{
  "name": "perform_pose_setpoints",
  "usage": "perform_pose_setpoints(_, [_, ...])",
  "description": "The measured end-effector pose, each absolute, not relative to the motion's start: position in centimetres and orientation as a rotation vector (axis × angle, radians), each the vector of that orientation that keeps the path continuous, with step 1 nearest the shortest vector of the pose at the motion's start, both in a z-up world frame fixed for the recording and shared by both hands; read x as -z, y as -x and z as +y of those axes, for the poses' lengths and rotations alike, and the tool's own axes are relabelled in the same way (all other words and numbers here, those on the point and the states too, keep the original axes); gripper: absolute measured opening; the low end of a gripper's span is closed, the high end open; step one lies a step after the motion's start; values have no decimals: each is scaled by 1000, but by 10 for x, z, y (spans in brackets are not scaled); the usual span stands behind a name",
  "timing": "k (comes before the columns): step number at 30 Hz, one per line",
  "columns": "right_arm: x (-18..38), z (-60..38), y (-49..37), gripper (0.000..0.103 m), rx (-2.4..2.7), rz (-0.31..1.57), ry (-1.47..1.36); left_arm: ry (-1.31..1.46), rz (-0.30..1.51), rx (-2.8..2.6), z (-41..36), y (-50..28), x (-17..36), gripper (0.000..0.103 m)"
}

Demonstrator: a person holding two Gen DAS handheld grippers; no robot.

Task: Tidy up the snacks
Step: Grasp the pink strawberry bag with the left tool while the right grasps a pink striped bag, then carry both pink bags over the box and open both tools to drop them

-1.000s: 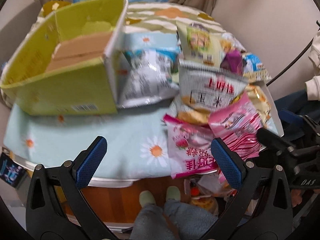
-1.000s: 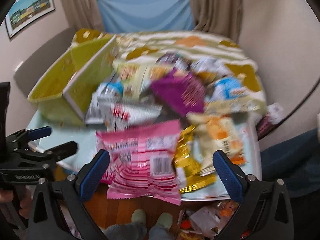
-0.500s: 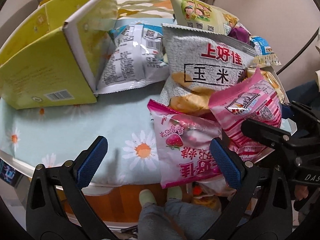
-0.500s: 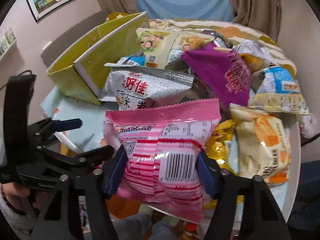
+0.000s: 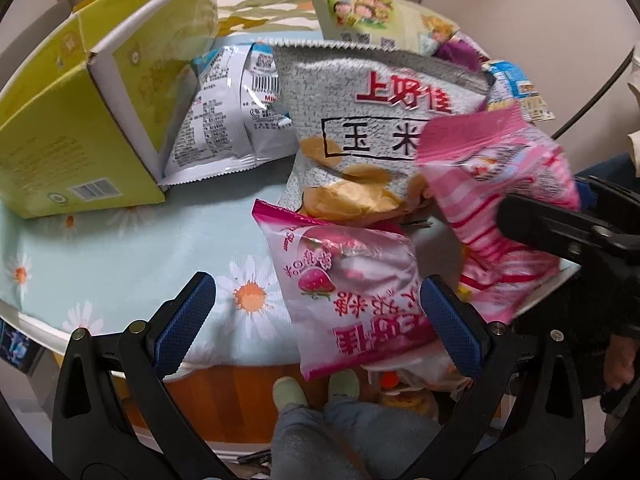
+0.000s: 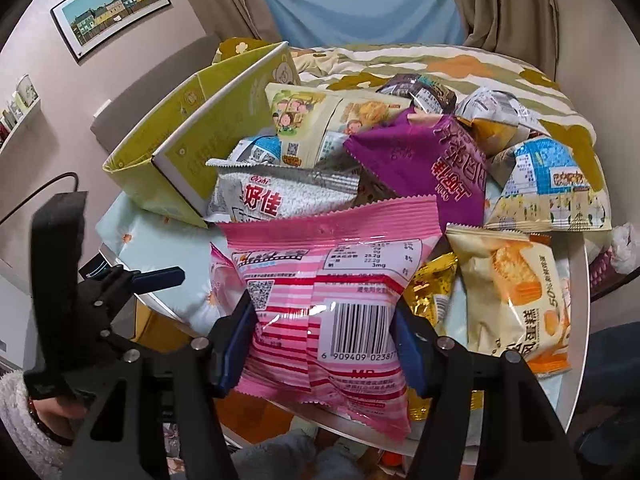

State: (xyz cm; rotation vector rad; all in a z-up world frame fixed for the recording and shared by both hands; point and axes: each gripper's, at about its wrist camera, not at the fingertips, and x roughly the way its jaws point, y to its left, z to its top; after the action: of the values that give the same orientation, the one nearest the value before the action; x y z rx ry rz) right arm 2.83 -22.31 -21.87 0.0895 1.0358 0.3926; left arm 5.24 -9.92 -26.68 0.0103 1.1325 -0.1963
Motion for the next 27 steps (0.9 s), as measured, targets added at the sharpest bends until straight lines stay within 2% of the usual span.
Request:
perform_pose_setpoints(3, [219, -224, -26, 59, -393, 1031, -84, -2, 1139, 201, -101, -61, 275, 102])
perform_pose_setpoints(4, [219, -224, -26, 59, -390, 1032, -76, 1, 1144, 209, -103, -63, 278, 99])
perform_pose_setpoints(5, [220, -224, -26, 59, -385, 1030, -65, 12, 1150, 222, -103, -65, 281, 94])
perform_pose_setpoints(7, [221, -223, -25, 59, -384, 1030, -50, 43, 1185, 248, -103, -68, 288, 65])
perform_pose_setpoints(10, [223, -222, -26, 58, -386, 1032, -41, 39, 1183, 243, -104, -68, 292, 56])
perform_pose_setpoints(16, [218, -221, -25, 58, -388, 1020, -46, -1, 1167, 233, -112, -66, 287, 47])
perform_pose_setpoints(27, [184, -226, -16, 58, -396, 967, -54, 33, 1099, 185, -95, -64, 242, 46])
